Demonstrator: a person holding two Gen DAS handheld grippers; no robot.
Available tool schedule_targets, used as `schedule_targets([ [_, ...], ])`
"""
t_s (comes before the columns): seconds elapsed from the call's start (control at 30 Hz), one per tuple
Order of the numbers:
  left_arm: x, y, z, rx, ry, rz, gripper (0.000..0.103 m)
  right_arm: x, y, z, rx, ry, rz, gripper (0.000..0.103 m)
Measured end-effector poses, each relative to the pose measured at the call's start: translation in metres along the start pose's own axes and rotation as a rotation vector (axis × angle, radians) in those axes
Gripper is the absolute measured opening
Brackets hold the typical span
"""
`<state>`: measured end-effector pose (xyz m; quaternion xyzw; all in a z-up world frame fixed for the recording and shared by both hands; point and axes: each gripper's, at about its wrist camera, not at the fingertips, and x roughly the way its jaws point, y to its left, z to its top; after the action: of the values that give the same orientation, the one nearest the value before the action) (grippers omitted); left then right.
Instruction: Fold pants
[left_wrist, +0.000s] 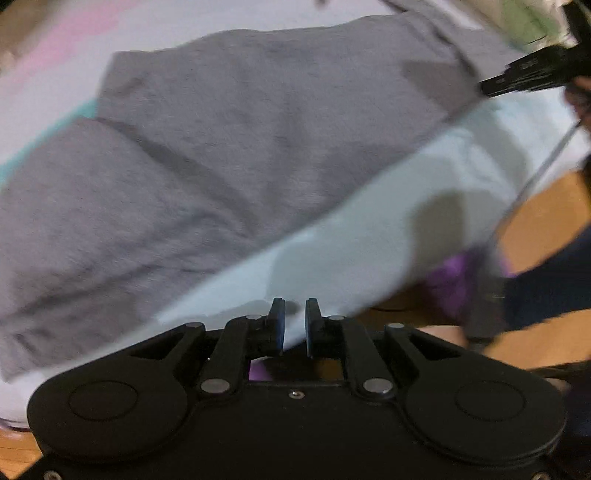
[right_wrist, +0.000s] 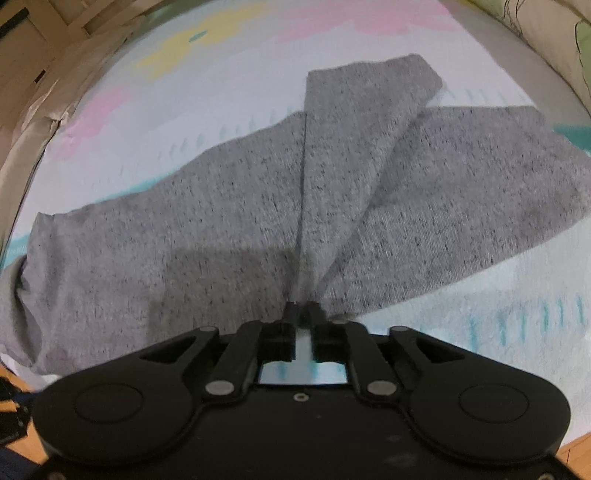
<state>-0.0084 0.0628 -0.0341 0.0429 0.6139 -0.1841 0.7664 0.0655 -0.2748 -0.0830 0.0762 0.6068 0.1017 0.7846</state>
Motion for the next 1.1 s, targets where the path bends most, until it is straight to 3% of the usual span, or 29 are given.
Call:
schedule_targets([
  [0.13, -0.036, -0.013, 0.018, 0.016, -0.118, -0.162, 0.016, -0.015, -0.009, 0.003, -0.022, 0.0, -0.009, 0.014],
  [0.17, -0.044, -0.015, 0.025, 0.005, -0.154, -0.173, 0.016, -0.021, -0.01, 0.006, -0.026, -0.004, -0.016, 0.014],
  [0.3, -0.055, -0.016, 0.069, -0.157, -0.288, -0.138, 0.017, -0.048, -0.013, 0.024, -0.029, -0.078, -0.049, 0.017],
  [0.47, -0.034, -0.014, 0.113, -0.391, -0.385, -0.063, 0.017, -0.06, 0.003, 0.053, -0.077, -0.188, -0.141, 0.021],
  [0.57, -0.014, -0.022, 0.119, -0.413, -0.37, -0.024, 0.018, -0.051, 0.02, 0.068, -0.13, -0.21, -0.195, 0.023],
  [0.67, 0.009, -0.026, 0.113, -0.384, -0.289, 0.025, 0.019, -0.032, 0.041, 0.084, -0.192, -0.229, -0.256, 0.025],
  [0.83, 0.045, -0.024, 0.099, -0.41, -0.136, -0.006, 0.023, 0.007, 0.071, 0.114, -0.251, -0.253, -0.342, 0.026],
  [0.9, 0.046, -0.024, 0.091, -0.388, -0.174, -0.013, 0.026, 0.026, 0.077, 0.126, -0.258, -0.243, -0.363, 0.027],
  [1.1, 0.042, -0.018, 0.085, -0.42, -0.159, -0.039, 0.026, 0.074, 0.087, 0.142, -0.293, -0.197, -0.495, 0.027],
])
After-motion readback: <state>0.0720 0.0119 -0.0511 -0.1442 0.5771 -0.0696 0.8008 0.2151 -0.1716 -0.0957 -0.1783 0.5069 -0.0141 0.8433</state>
